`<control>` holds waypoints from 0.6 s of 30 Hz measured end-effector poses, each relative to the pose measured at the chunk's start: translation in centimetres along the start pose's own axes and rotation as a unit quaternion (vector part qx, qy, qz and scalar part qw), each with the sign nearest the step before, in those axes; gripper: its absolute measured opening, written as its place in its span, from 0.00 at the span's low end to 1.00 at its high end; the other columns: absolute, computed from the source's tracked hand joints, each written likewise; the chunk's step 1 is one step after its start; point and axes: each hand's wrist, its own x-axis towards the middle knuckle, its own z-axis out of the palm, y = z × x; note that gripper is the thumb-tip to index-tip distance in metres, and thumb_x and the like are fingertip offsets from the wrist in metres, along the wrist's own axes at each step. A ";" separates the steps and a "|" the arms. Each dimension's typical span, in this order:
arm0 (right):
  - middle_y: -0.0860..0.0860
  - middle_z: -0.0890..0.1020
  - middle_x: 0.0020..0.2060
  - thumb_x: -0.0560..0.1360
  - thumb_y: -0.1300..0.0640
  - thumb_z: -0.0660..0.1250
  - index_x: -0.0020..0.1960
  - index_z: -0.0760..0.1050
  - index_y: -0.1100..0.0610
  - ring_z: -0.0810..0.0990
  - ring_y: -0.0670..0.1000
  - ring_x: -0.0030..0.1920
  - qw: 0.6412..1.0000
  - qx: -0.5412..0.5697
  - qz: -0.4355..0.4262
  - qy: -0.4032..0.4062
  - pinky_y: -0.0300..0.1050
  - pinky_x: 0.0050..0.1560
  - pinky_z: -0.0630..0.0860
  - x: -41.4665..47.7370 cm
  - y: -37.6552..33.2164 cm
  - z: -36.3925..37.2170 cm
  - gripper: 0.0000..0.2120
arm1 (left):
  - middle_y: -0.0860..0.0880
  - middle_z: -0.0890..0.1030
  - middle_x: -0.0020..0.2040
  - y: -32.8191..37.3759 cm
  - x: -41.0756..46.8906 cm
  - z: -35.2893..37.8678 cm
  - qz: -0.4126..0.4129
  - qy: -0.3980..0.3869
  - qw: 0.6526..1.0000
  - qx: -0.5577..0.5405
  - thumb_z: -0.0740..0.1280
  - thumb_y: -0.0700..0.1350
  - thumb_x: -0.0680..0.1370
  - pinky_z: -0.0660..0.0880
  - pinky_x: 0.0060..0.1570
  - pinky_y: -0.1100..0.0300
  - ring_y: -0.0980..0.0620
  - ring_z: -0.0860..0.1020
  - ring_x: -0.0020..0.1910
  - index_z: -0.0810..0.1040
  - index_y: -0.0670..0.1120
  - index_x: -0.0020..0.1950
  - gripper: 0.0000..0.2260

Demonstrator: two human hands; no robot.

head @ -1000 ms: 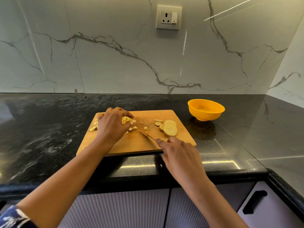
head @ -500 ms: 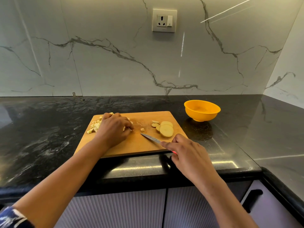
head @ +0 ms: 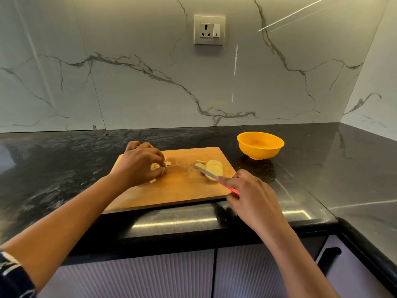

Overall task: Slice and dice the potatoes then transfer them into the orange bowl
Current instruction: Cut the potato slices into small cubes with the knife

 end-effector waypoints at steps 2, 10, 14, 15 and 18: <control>0.43 0.71 0.47 0.77 0.56 0.64 0.70 0.68 0.39 0.72 0.43 0.45 0.999 0.035 0.022 0.029 0.36 0.41 0.64 1.0 0.1 0.4 0.23 | 0.56 0.76 0.63 0.3 1.0 -0.2 -0.046 -0.015 0.998 -0.035 0.63 0.56 0.77 0.60 0.63 0.49 0.53 0.70 0.64 0.80 0.55 0.55 0.11; 0.45 0.71 0.39 0.76 0.60 0.66 0.66 0.74 0.45 0.71 0.45 0.39 0.965 0.199 0.113 0.129 0.35 0.36 0.65 3.8 1.5 3.1 0.21 | 0.54 0.77 0.61 4.0 8.6 1.4 -0.036 -0.149 0.970 -0.188 0.67 0.48 0.77 0.67 0.64 0.44 0.55 0.73 0.58 0.74 0.55 0.64 0.15; 0.47 0.73 0.41 0.77 0.58 0.65 0.66 0.74 0.43 0.73 0.46 0.42 0.964 0.202 0.134 0.107 0.38 0.37 0.66 4.0 2.4 3.4 0.20 | 0.52 0.81 0.54 4.3 9.9 2.5 -0.037 -0.170 0.962 -0.211 0.68 0.45 0.76 0.71 0.55 0.57 0.57 0.73 0.48 0.81 0.51 0.54 0.08; 0.47 0.73 0.42 0.77 0.58 0.65 0.67 0.73 0.43 0.73 0.46 0.42 0.966 0.195 0.133 0.101 0.38 0.37 0.66 4.0 2.3 3.5 0.20 | 0.50 0.81 0.53 4.4 10.0 2.6 -0.041 -0.163 0.961 -0.220 0.68 0.44 0.76 0.71 0.51 0.61 0.56 0.74 0.47 0.82 0.49 0.53 0.07; 0.46 0.73 0.42 0.77 0.57 0.65 0.67 0.73 0.42 0.73 0.46 0.42 0.968 0.189 0.134 0.101 0.38 0.38 0.67 4.0 2.1 3.5 0.20 | 0.49 0.81 0.51 4.5 10.0 2.8 -0.047 -0.157 0.960 -0.229 0.68 0.44 0.76 0.70 0.48 0.63 0.57 0.74 0.44 0.82 0.47 0.52 0.07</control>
